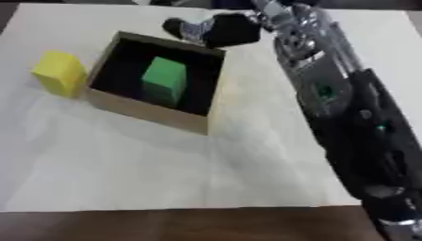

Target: Pick up objects on the table and place them in the box.

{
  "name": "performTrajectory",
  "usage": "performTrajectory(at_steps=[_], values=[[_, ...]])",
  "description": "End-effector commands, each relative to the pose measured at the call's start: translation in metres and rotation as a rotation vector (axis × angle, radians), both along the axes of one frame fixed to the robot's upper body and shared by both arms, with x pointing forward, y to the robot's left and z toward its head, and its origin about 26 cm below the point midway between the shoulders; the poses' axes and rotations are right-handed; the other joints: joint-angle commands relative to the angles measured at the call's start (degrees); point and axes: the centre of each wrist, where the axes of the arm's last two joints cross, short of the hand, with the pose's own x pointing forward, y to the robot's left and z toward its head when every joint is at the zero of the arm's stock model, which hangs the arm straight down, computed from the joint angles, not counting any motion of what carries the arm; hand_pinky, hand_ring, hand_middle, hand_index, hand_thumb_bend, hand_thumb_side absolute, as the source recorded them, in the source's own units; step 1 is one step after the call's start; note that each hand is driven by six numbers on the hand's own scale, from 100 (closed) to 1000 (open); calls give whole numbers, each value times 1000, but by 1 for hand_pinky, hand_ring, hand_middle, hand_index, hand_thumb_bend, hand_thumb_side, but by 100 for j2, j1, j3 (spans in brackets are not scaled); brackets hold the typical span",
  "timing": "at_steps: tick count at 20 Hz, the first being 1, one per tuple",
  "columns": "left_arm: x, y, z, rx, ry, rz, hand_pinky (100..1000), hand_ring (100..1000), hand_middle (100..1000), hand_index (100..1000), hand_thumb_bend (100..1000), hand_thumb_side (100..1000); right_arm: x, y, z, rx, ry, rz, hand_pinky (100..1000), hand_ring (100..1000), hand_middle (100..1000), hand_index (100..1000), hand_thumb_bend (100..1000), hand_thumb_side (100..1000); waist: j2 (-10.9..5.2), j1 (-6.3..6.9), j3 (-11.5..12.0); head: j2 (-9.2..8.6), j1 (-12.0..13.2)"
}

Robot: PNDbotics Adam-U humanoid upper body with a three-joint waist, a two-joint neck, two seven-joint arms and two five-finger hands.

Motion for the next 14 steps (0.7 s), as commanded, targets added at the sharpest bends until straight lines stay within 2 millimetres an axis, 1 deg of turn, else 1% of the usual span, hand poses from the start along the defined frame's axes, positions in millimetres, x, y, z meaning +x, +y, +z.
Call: performTrajectory(at_steps=[1,4,6,7,8,10,11,12,13,14], values=[[-5,3,18,71,-20,27,783,803,729,762,328,941,-38,-27,29,115,-55,60,910,880,807,857,498,676,-111,43,-30,-54,77],[-6,2,29,200,43,58,826,831,761,806,392,886,-67,-47,36,199,-80,93,908,877,805,853,499,655,-105,59,-94,-70,176],[-7,0,38,346,135,70,865,855,783,847,466,878,-75,-60,38,244,-99,95,908,876,804,851,502,639,-114,79,-141,-66,247],[-8,0,44,415,183,76,888,871,796,865,532,874,-76,-64,38,262,-108,97,907,876,804,850,507,632,-121,86,-158,-61,274],[-9,-1,49,491,238,81,905,881,802,873,567,868,-77,-69,39,280,-120,96,907,875,803,849,512,628,-131,94,-179,-53,306],[-9,-3,60,627,341,93,930,900,820,896,675,881,-78,-77,40,314,-141,98,906,874,802,848,521,620,-148,103,-214,-44,350],[-8,-4,65,690,392,98,943,912,833,907,728,901,-79,-80,40,328,-150,100,906,873,802,847,525,618,-156,106,-230,-43,365],[-5,-5,70,754,440,103,953,919,836,911,763,924,-79,-82,41,340,-158,102,905,873,801,847,527,618,-162,108,-246,-45,379],[-3,-5,74,805,476,111,953,919,836,911,763,924,-79,-84,41,348,-163,104,905,873,801,847,527,618,-166,108,-252,-45,386],[0,-6,77,869,517,115,977,933,835,915,896,985,-80,-86,41,356,-168,104,904,870,799,844,530,613,-172,113,-268,-40,406]])
